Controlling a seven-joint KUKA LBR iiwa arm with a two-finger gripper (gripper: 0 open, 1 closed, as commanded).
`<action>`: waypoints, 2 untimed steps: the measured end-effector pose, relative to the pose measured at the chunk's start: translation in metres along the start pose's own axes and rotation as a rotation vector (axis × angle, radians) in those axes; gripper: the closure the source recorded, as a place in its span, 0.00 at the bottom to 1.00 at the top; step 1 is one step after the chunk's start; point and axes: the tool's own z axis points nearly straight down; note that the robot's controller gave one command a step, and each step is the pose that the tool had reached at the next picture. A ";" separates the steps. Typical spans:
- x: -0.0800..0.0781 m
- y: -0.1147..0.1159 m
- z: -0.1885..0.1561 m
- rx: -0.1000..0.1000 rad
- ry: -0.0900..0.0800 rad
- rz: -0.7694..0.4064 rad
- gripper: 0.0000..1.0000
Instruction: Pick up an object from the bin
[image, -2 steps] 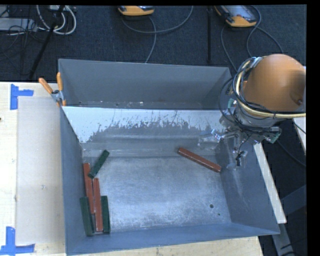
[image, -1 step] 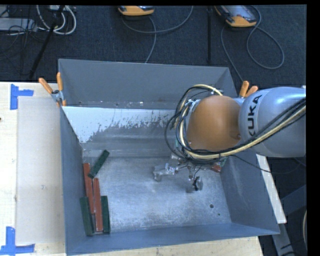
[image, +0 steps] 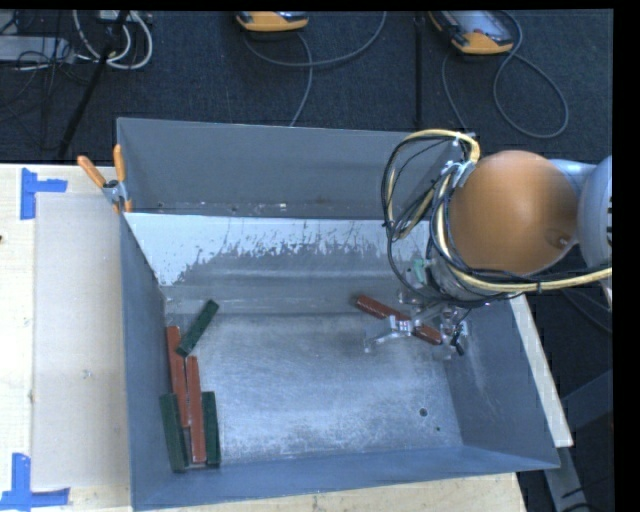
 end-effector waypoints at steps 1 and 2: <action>0.029 -0.055 -0.052 -0.001 -0.002 -0.481 0.00; 0.043 0.002 0.025 -0.016 -0.006 -0.511 0.00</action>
Offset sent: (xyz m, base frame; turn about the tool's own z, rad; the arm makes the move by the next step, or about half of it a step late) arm 0.0503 -0.0345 0.0511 -0.4855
